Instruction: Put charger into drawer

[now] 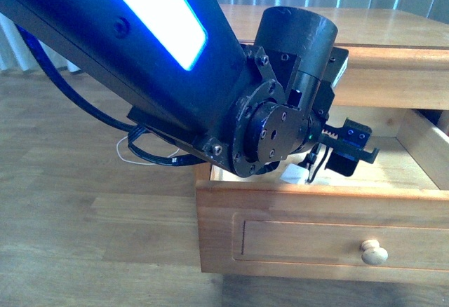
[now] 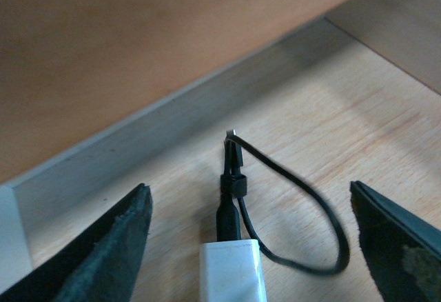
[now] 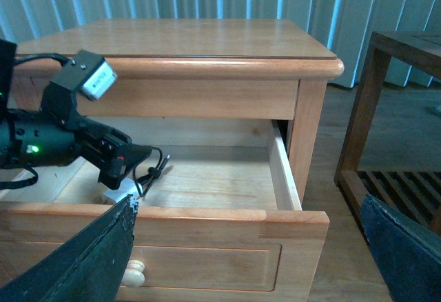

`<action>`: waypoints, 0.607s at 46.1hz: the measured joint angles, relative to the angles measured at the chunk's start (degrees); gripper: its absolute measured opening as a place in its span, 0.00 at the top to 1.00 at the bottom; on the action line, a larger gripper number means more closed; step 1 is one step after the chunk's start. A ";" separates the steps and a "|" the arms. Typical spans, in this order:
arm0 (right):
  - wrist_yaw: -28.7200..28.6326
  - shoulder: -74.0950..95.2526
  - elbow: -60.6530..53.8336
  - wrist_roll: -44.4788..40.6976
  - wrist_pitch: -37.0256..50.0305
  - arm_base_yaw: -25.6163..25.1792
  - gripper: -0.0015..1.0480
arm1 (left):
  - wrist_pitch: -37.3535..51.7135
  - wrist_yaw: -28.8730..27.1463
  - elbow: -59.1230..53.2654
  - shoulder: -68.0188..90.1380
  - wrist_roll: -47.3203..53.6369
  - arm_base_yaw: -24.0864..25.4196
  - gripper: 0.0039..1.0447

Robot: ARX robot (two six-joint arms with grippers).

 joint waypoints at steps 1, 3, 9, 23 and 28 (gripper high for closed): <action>0.00 0.00 0.00 0.00 0.00 0.00 0.08 | 0.79 -0.79 -1.11 -1.44 -0.02 0.00 0.11; 0.00 0.00 0.00 0.00 0.00 0.00 0.08 | 1.68 -2.23 -2.51 -3.52 -0.28 0.00 0.05; 0.00 0.00 0.00 0.00 0.00 0.00 0.08 | 3.08 -7.28 -6.47 -10.45 -1.42 0.52 0.06; 0.00 0.00 0.00 0.00 0.00 0.00 0.08 | 6.99 -18.21 -24.24 -33.29 -3.45 6.05 0.06; 0.00 0.00 0.00 0.00 0.00 0.00 0.08 | 6.99 -20.04 -31.12 -42.25 -4.55 8.35 0.06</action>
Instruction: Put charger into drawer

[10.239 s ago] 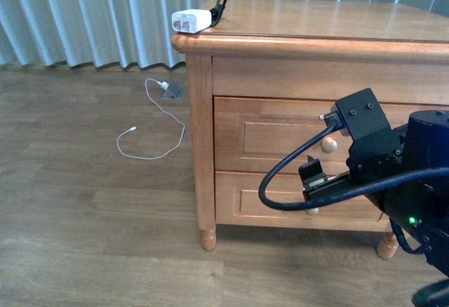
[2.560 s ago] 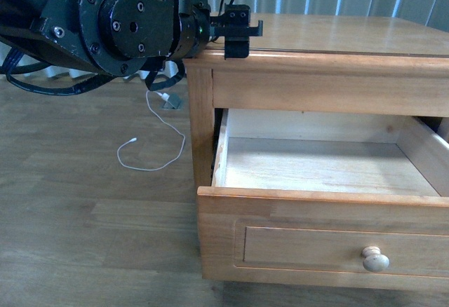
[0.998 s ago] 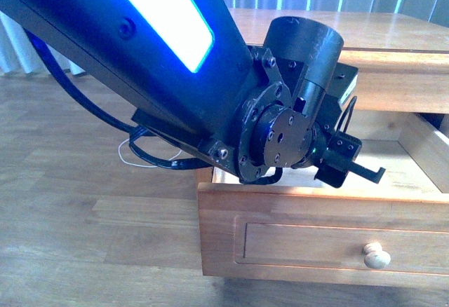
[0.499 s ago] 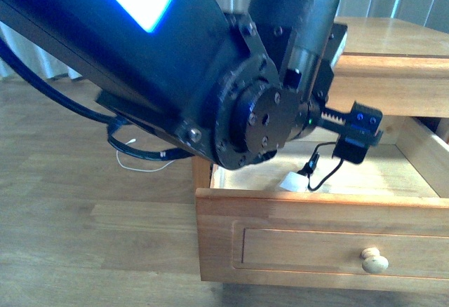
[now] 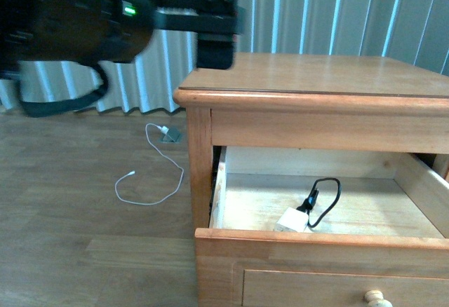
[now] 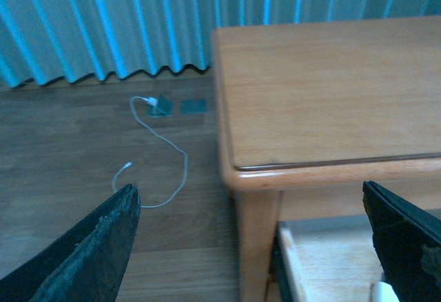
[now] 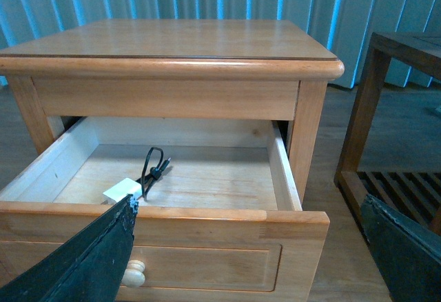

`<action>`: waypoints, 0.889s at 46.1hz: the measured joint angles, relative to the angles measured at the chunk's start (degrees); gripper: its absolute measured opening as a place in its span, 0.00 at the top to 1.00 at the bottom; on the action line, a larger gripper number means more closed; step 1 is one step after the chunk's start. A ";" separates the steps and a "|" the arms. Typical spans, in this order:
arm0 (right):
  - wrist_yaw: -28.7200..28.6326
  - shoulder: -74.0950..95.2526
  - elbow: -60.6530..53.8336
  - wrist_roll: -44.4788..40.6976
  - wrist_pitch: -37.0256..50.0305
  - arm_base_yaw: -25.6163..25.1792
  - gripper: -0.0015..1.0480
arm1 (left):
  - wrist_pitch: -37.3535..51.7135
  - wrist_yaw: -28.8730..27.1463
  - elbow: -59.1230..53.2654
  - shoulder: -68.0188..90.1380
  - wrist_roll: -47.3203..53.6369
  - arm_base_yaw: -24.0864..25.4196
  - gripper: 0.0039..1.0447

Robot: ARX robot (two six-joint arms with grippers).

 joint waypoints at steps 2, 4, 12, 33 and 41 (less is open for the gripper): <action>0.00 0.00 0.00 0.00 0.00 0.00 0.08 | -0.02 -0.94 -3.02 -4.17 -0.22 1.03 0.06; 0.00 0.00 0.00 0.00 0.02 0.00 0.08 | -0.44 -1.95 -5.86 -8.33 -1.01 2.10 0.06; 0.00 0.00 0.00 0.00 0.00 0.00 0.08 | -4.37 -6.08 -17.84 -25.24 -3.72 6.71 0.06; 0.00 0.00 0.00 0.00 0.00 0.02 0.08 | -9.94 -7.78 -27.76 -39.32 -9.40 12.15 0.06; 0.00 0.00 0.00 0.00 0.00 0.02 0.08 | -6.64 12.96 -34.29 -44.33 -3.32 17.25 0.35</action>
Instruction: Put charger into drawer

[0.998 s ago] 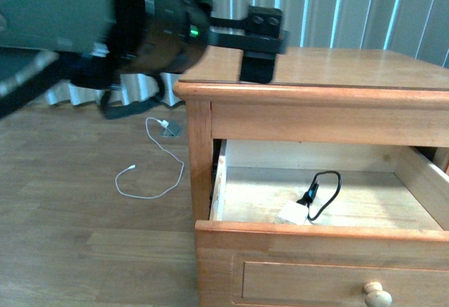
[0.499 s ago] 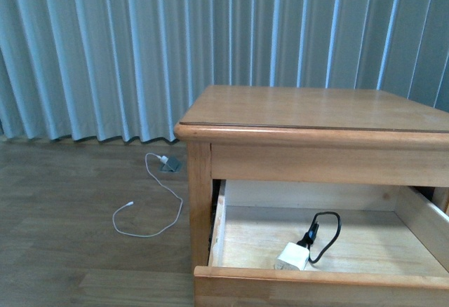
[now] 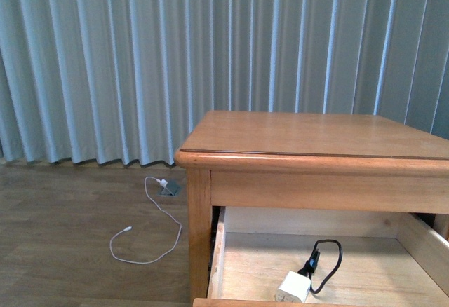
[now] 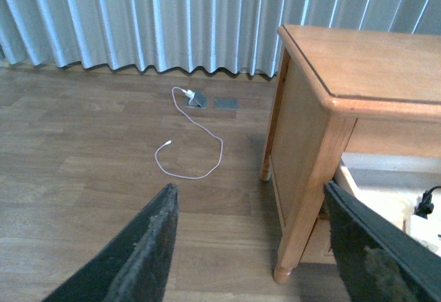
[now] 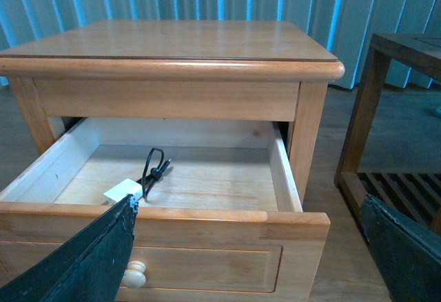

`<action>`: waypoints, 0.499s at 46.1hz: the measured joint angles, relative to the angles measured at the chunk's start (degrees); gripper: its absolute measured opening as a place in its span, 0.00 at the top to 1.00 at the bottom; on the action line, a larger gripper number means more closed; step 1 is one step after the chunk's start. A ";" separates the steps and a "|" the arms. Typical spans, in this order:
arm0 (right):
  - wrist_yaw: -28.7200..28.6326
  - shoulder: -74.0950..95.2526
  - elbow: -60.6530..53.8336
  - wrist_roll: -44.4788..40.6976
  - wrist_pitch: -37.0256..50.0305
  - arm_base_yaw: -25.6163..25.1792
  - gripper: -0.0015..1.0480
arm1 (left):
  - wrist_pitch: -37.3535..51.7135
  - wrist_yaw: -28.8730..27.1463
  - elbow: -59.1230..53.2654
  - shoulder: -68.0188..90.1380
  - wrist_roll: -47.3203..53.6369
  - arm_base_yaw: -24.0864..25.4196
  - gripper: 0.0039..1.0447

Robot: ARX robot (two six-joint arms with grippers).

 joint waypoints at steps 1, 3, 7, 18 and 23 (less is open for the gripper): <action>0.00 0.00 0.00 0.00 0.00 0.00 0.08 | 0.20 0.68 -1.18 -0.83 0.44 0.59 0.40; 0.00 0.00 0.00 0.00 0.00 0.00 0.08 | 0.39 1.60 -2.97 -2.12 0.83 1.55 0.49; 0.00 0.00 0.00 0.00 0.00 0.00 0.08 | 0.68 3.02 -5.84 -4.59 1.11 3.08 0.65; 0.00 0.00 0.00 0.00 0.00 0.00 0.08 | 0.02 9.86 -11.10 -10.97 1.73 8.98 0.96; 0.02 0.00 0.00 0.02 0.00 0.00 0.08 | -0.92 10.10 -12.68 -13.57 1.70 10.58 0.96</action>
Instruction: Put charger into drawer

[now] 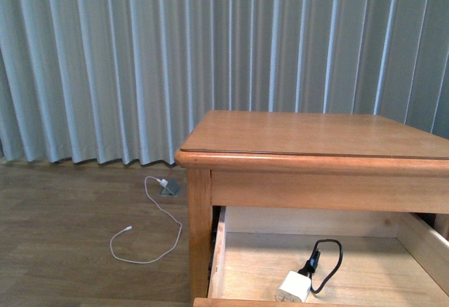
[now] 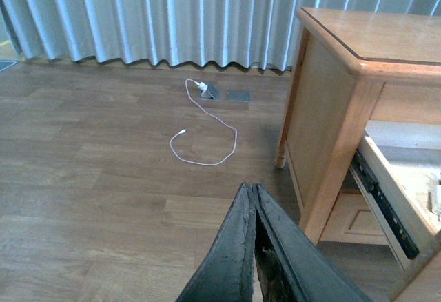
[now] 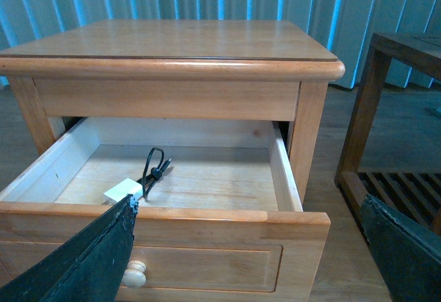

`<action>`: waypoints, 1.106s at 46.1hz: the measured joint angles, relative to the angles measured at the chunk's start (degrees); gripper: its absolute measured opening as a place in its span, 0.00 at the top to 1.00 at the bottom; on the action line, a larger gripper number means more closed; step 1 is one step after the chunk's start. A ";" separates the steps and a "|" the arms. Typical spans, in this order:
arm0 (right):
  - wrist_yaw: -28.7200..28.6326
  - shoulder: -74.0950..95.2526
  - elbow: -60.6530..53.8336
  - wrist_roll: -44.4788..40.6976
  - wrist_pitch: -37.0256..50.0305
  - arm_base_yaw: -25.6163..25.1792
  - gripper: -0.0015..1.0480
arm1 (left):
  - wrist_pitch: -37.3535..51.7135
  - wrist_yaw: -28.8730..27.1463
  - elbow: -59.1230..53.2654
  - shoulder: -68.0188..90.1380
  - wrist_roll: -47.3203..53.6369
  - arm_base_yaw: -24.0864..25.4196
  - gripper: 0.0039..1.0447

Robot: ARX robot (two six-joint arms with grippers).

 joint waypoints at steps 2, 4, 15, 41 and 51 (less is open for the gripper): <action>-0.04 0.00 0.00 -0.02 0.00 0.00 0.08 | -0.50 0.26 -0.68 -1.18 0.02 0.00 0.96; -0.02 0.00 0.00 -0.02 0.00 0.02 0.08 | -1.07 0.33 -1.27 -2.32 0.02 0.00 0.96; -0.02 0.00 0.00 -0.02 0.00 0.02 0.08 | -4.15 0.31 -3.23 -7.34 0.02 0.07 0.96; -0.02 0.00 0.00 -0.02 -0.02 0.02 0.08 | -10.49 0.35 -5.70 -17.16 0.04 0.07 0.96; -0.02 0.00 0.00 -0.02 -0.02 0.02 0.08 | -18.18 0.35 -5.70 -23.43 0.07 0.07 0.96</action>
